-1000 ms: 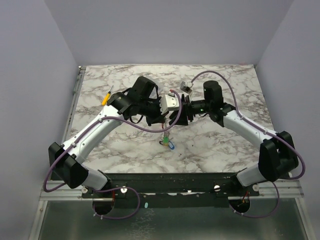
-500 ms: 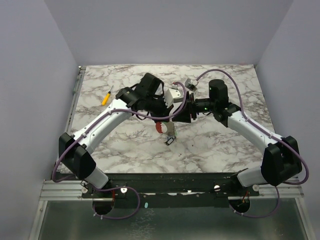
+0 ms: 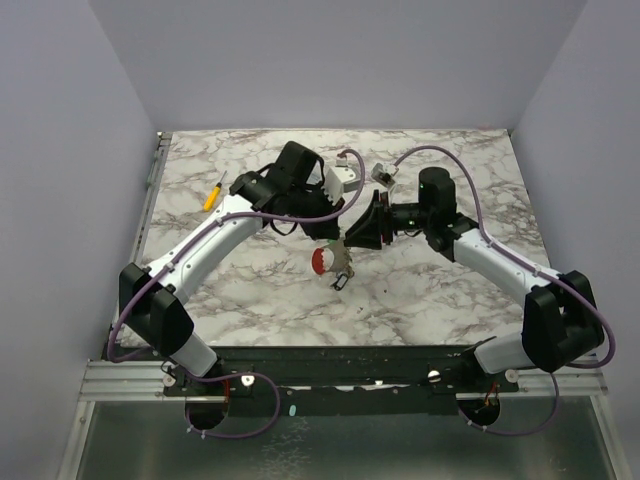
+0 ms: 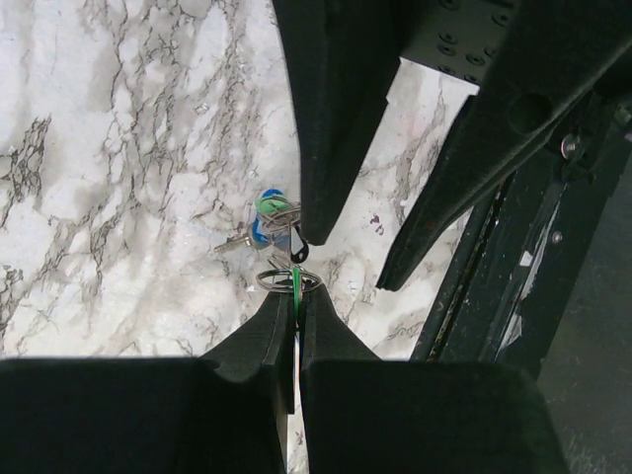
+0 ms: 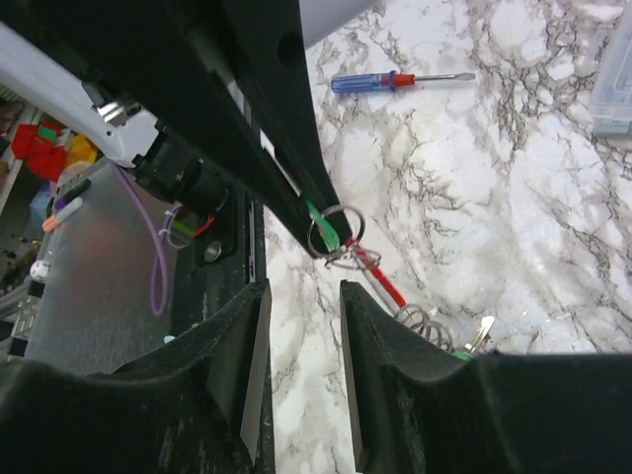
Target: Remove the keys from the keyring
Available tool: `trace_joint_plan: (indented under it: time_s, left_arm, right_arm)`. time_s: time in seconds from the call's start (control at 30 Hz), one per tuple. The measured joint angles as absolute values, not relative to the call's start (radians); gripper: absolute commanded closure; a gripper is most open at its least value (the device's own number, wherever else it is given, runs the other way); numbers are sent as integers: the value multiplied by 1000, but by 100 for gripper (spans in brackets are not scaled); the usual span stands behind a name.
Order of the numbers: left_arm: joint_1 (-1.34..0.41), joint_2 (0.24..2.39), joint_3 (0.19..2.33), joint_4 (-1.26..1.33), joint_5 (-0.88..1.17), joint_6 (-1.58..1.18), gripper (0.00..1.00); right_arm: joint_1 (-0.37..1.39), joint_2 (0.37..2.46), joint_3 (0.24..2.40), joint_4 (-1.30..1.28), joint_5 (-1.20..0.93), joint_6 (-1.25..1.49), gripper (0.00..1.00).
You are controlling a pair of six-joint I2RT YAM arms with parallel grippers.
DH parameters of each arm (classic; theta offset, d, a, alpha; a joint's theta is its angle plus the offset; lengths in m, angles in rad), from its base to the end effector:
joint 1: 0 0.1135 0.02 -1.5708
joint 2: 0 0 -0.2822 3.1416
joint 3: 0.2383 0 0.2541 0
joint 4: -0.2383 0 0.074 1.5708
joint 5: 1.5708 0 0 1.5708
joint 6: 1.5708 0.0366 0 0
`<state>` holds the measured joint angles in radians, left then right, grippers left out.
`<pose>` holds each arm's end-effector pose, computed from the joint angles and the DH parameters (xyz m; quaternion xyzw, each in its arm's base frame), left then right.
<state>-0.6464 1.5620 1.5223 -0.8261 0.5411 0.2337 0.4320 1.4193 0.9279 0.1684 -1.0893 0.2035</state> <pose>0.2560 -0.2168 0.3656 0.4687 0.7789 -0.3137 0.2742 0.2676 0.1591 0.3000 -0.3798 0.6551 0.5556 0.3433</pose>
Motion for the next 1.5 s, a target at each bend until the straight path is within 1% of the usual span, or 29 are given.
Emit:
trace_joint_plan:
  time_s: [0.23, 0.53, 0.77, 0.9, 0.97, 1.03, 1.2, 1.5]
  left_arm:
    - [-622, 1562, 1522, -801, 560, 185, 100]
    - [-622, 1565, 1520, -795, 603, 176, 100]
    - [-622, 1571, 1520, -793, 640, 176, 100]
    - [-622, 1571, 1520, -795, 661, 175, 100]
    - [-622, 1571, 1520, -796, 670, 176, 100]
    - [-620, 1571, 1520, -798, 672, 176, 100]
    - [-611, 1571, 1519, -804, 687, 176, 100]
    - [-590, 1571, 1506, -798, 691, 175, 100]
  right_arm:
    - [432, 1422, 867, 272, -1090, 272, 59]
    - [433, 1448, 857, 397, -1095, 326, 59]
    - [432, 1469, 855, 458, -1123, 359, 63]
    - [432, 1474, 839, 506, -1142, 384, 72]
    - [432, 1477, 831, 529, -1150, 397, 82]
    - [430, 1478, 820, 553, -1161, 413, 89]
    - [430, 1479, 808, 590, -1179, 438, 99]
    - [432, 1478, 808, 592, -1193, 411, 99]
